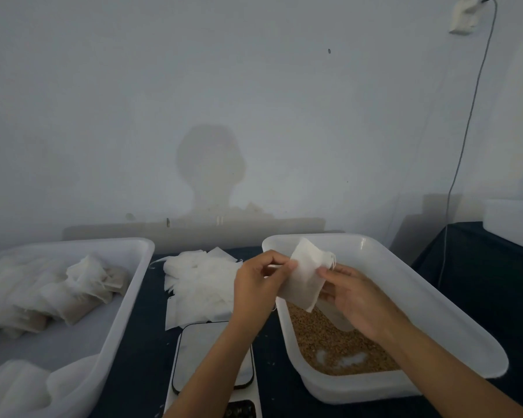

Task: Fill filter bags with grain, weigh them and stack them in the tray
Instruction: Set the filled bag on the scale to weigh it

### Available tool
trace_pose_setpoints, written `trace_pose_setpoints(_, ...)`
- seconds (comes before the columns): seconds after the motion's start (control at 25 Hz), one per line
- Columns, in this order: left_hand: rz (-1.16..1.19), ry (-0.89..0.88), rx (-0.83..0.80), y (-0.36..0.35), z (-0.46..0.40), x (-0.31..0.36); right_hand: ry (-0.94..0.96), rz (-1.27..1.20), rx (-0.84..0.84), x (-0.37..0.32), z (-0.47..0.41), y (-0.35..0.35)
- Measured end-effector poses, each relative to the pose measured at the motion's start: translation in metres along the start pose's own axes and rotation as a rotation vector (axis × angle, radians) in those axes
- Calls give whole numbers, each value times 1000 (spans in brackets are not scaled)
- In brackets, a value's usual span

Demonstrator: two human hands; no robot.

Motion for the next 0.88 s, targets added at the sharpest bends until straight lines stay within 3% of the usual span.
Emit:
trace_pose_setpoints(0.28,31,48,117,62,18,-13,98,282,6,10,-6,-66)
trace_pose_setpoints(0.56,-45,111,190,111,59,-57,339,832,46,52,-2,-118)
trace_pose_setpoints(0.68,-60,182,223,123,69,-77,405,862,91,79,-3,-130)
trace_pose_setpoints(0.88,-68,220,250,120,78,-94,450,690,174,111,-5,-130)
Point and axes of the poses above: each hand's wrist, its own z-axis away from the middle knuckle, its own y-axis out of the back of the hand, x = y × z, the point moved 2 cm from there along -z, towards the middle knuckle, and after that the axes turned 1 degree about -z, right-handed, at the moved point
